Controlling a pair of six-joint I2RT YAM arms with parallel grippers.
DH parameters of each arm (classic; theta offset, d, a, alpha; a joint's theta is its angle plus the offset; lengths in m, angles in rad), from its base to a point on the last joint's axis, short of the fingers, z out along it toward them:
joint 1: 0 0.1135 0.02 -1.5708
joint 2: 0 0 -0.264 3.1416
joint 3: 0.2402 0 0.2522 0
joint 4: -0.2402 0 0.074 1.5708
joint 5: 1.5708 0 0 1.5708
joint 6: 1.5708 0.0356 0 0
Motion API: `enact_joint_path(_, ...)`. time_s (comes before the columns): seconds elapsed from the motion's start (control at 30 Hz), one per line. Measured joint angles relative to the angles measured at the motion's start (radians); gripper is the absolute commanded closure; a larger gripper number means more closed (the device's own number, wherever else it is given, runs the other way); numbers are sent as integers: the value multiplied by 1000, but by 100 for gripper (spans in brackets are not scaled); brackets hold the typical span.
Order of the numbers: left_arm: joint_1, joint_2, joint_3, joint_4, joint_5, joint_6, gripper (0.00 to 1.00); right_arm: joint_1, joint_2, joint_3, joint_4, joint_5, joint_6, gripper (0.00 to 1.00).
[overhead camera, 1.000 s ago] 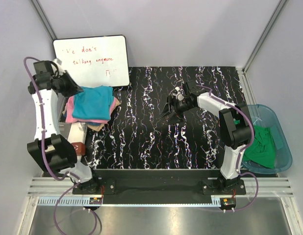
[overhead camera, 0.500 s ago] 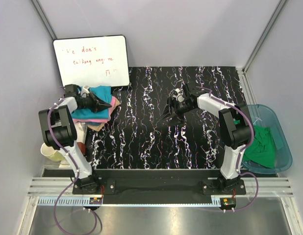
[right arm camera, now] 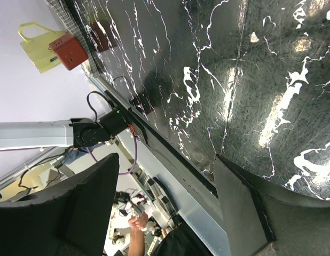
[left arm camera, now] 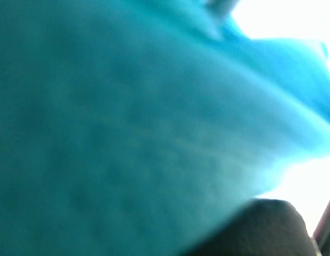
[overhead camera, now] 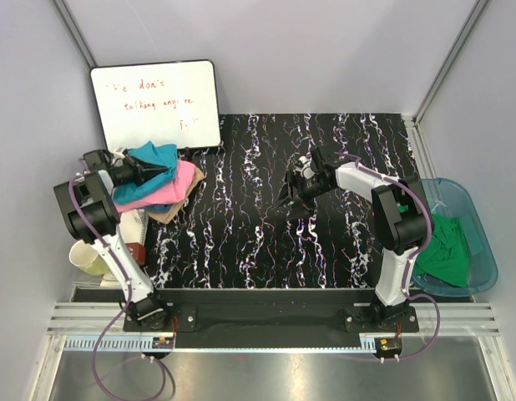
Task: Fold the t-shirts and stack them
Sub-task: Put the neatly folded tshirt into the corner of the board with the left arm
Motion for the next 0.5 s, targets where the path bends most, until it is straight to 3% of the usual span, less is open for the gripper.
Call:
enact_joint_path(0.3,-127,-74,87,-384,-125,352,100,0,6,33,1,0,6,20)
enact_joint_path(0.5,-262,-132,43,-467,-166,460,100,0,16,36,0,2,8,20)
